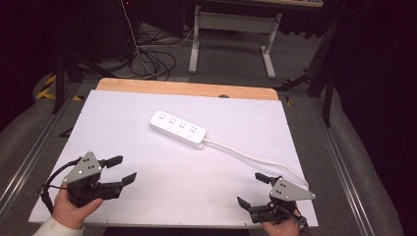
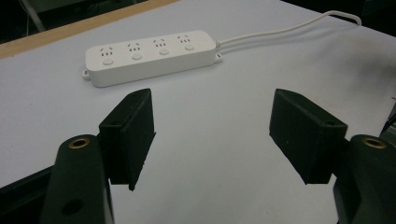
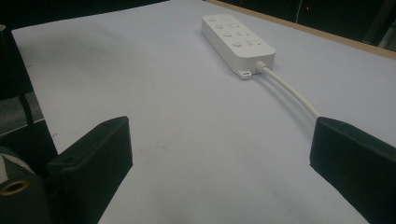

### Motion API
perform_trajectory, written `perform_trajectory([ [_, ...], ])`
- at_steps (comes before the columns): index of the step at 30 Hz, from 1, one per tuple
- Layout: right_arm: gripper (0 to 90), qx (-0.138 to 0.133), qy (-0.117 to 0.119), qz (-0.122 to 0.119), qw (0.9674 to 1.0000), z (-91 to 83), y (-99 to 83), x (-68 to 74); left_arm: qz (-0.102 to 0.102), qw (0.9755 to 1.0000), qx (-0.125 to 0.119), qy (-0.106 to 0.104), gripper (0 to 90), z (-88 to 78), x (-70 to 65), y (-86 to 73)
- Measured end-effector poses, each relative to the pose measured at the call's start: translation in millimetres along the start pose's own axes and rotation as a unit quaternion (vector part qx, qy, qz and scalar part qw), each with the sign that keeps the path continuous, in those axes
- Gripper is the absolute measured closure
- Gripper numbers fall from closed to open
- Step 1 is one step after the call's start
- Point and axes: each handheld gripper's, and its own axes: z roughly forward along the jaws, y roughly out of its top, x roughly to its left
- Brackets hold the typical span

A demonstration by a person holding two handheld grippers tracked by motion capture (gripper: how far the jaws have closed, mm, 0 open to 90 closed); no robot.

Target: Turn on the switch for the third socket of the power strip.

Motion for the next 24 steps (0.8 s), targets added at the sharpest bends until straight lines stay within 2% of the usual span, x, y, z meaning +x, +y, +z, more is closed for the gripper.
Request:
perform_trajectory([
  [9, 6.5, 0.001, 0.004, -0.001, 1.0000, 0.6, 0.0, 0.1, 0.001, 1.0000, 0.000, -0.004, 32.9, 7.4, 8.3, 24.7],
  [19, 6.5, 0.001, 0.004, -0.001, 1.0000, 0.5, -0.1, 0.0, 0.020, 0.9997, 0.008, 0.010, 34.1, 17.9, 11.8, 44.4],
  [24, 6.5, 0.002, 0.008, -0.001, 1.0000, 1.6, 0.0, 0.7, 0.024, 0.9995, 0.016, 0.009, 34.5, 24.7, 14.3, 52.8],
])
